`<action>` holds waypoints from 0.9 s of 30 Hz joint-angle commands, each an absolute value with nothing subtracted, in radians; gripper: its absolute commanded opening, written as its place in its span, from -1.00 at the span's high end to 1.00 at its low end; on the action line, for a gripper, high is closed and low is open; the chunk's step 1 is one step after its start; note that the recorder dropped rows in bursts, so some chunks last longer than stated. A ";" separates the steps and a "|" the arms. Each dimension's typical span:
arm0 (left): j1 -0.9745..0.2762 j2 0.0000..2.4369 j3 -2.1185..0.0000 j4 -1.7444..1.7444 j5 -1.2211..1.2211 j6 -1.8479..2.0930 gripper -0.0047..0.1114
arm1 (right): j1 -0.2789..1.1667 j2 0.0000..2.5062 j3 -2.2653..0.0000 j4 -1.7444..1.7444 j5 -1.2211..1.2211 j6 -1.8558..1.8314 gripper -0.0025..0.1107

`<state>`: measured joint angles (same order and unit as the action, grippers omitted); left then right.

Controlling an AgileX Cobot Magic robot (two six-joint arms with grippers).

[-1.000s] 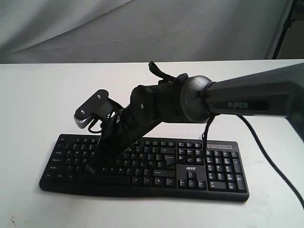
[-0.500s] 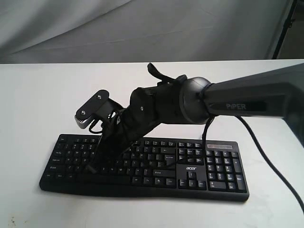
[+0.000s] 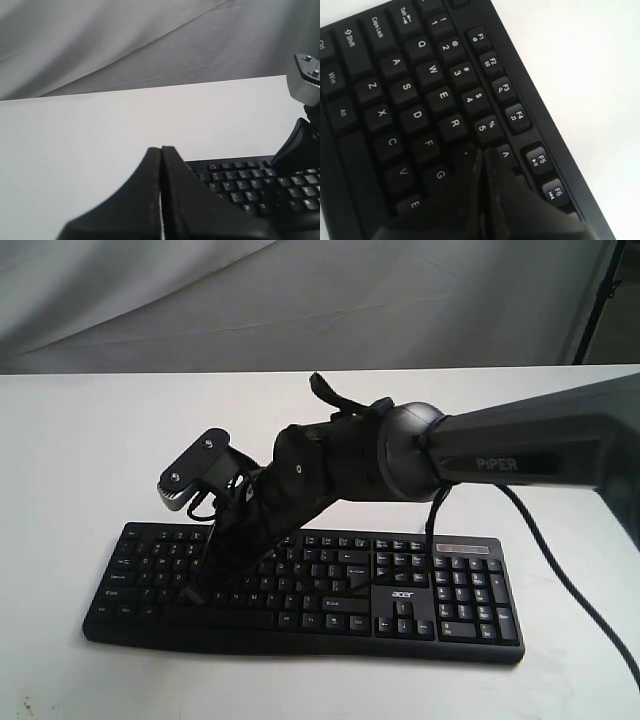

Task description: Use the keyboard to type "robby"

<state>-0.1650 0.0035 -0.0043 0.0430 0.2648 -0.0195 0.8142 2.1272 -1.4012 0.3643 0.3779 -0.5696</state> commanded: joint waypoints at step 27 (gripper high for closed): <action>-0.171 0.000 0.000 0.048 0.259 -0.022 0.92 | 0.808 1.954 -1.404 0.350 0.385 -0.563 0.96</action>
<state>-0.1650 0.0035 -0.0043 0.0430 0.2648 -0.0195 0.8142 1.9967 -1.4042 0.3643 0.3675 -0.5653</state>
